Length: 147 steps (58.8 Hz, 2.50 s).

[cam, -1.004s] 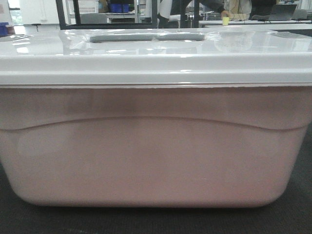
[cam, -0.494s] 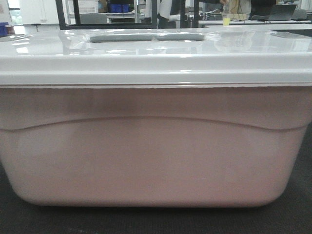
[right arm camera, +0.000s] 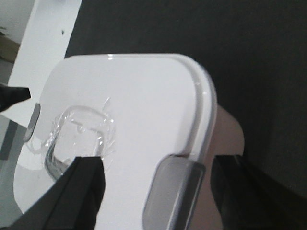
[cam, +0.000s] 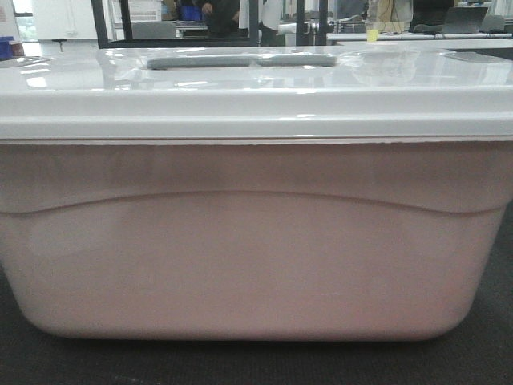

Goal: Grab white bin and place on right shelf
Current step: 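Close both grippers on the white lid rims at the bin's ends, then lift the pink bin off the table with both grippers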

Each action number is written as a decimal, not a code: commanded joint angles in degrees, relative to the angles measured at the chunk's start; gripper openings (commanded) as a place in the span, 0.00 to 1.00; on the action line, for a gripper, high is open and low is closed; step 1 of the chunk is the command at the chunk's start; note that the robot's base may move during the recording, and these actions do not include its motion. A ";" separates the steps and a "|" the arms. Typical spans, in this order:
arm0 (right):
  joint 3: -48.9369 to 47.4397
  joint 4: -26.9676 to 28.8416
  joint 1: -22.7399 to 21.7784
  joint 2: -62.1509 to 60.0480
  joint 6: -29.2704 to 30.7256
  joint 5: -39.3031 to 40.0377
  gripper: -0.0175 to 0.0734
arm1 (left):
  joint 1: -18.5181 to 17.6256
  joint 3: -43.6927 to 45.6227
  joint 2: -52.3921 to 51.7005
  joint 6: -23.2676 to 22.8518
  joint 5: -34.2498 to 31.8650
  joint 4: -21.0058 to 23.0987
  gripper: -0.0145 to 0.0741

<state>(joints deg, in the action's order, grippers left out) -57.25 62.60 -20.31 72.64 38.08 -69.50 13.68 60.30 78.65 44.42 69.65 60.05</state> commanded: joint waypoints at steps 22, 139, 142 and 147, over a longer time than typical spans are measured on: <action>13.25 18.99 -2.30 2.80 14.77 -7.06 0.81 | 0.62 -4.09 4.11 4.71 6.94 9.49 0.61; 18.18 40.52 6.58 -0.82 18.20 -7.08 0.26 | -12.28 -3.86 4.11 4.52 6.94 29.53 0.02; 18.06 42.21 6.89 -1.62 18.20 -7.08 0.26 | -13.02 -2.88 4.11 4.52 6.94 30.33 0.02; 17.71 45.30 7.58 -3.36 18.20 -7.08 0.26 | -14.35 -0.99 4.11 4.52 6.94 31.83 0.02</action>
<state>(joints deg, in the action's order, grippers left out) -37.28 99.22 -14.77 73.11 55.47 -57.63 2.61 56.06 84.71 47.71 62.85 87.01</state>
